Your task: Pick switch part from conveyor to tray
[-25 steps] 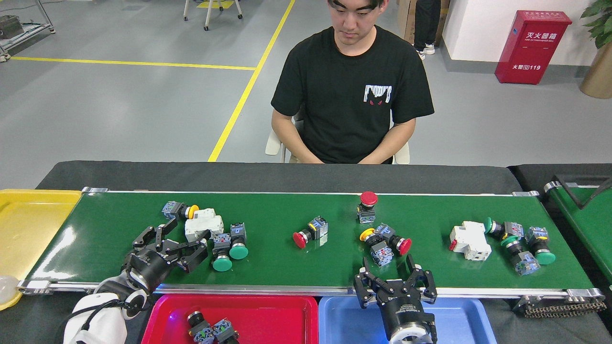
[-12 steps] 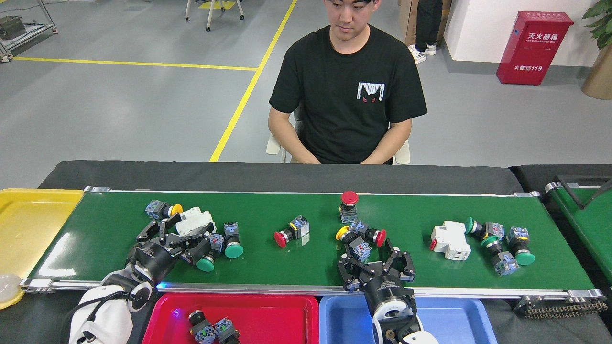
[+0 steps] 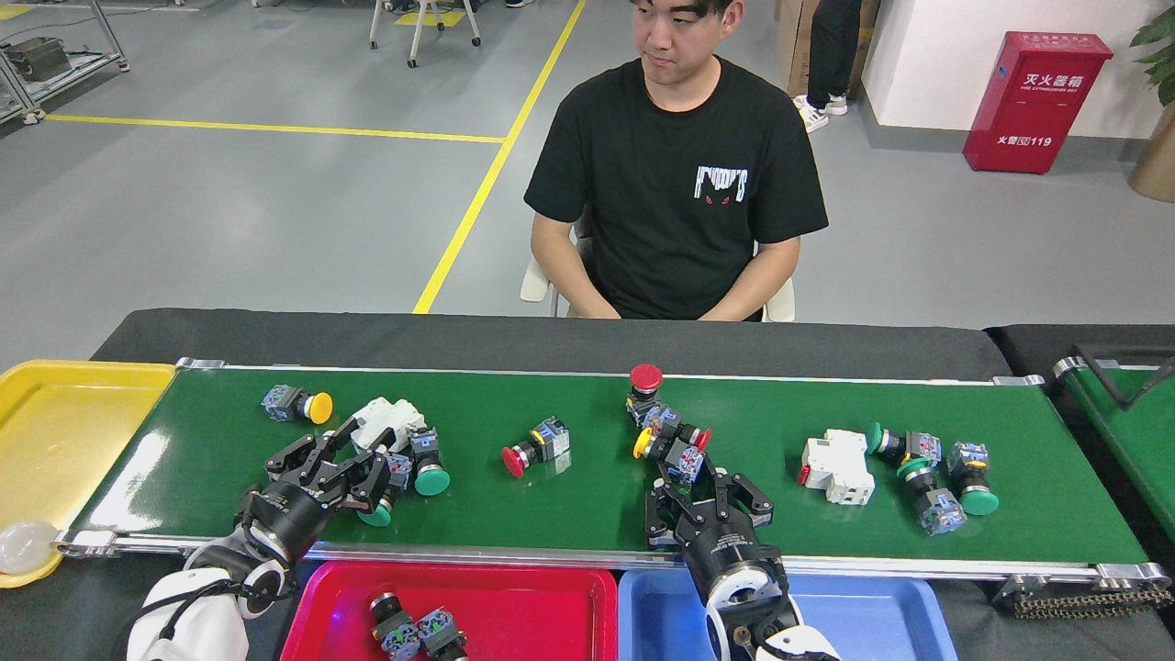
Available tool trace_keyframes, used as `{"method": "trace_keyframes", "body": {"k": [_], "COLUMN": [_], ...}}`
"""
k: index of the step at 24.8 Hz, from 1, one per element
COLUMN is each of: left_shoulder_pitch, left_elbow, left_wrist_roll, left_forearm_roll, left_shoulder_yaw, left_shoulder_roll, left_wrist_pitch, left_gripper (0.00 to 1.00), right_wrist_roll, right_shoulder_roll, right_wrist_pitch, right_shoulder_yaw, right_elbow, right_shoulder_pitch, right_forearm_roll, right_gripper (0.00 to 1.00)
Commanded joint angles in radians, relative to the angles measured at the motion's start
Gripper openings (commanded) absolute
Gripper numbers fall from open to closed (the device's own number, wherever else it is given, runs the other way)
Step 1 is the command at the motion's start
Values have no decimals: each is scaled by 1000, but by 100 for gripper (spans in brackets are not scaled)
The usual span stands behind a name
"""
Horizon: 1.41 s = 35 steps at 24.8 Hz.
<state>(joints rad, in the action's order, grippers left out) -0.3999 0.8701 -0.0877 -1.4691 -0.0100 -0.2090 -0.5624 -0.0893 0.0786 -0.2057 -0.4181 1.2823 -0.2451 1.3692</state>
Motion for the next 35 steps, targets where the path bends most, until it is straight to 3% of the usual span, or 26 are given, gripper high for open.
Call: {"method": "trace_keyframes", "body": {"k": [1,5,6,7,8,9,17,25,29,32,35], "left_shoulder_pitch": [32,30,29,29,27,27,21,32,115,234,339], "left_elbow": [-13,46,58,64,67,70,124,225,369,561,736], "left_wrist_roll": [19,3,3,3,3,3,5,16,25,39,48], "left_forearm_roll": [-10,3,4,4,6,6,35,67,112,112,105], "left_shoulder_yaw": [12,-28,-42,-54,-59,-59,-61,-88,-73,-61,81], "left_shoulder_roll": [2,2,0,0,0,-1,-9,-13,-9,8,46], "left_wrist_pitch": [-11,-10,-11,-11,-13,-13,-14,-14,-53,-100,-105], "left_gripper": [10,2,1,1,1,1,0,0,0,0,1], "right_wrist_roll": [6,11,11,13,17,34,59,141,152,154,152], "right_shoulder_roll": [-3,-14,-22,-30,-40,-46,-46,-74,-102,-112,-122], "right_wrist_pitch": [12,149,180,203,216,216,204,-83,-98,-98,-98], "right_shoulder_yaw": [1,-73,-108,-146,-197,-240,-260,130,248,278,278], "right_elbow": [54,226,265,292,308,311,321,416,417,417,414], "right_shoulder_pitch": [7,115,150,175,190,196,194,349,425,452,455], "right_forearm_roll": [1,2,7,13,30,53,64,57,33,16,14], "right_gripper": [2,2,4,12,49,100,100,100,100,100,100]}}
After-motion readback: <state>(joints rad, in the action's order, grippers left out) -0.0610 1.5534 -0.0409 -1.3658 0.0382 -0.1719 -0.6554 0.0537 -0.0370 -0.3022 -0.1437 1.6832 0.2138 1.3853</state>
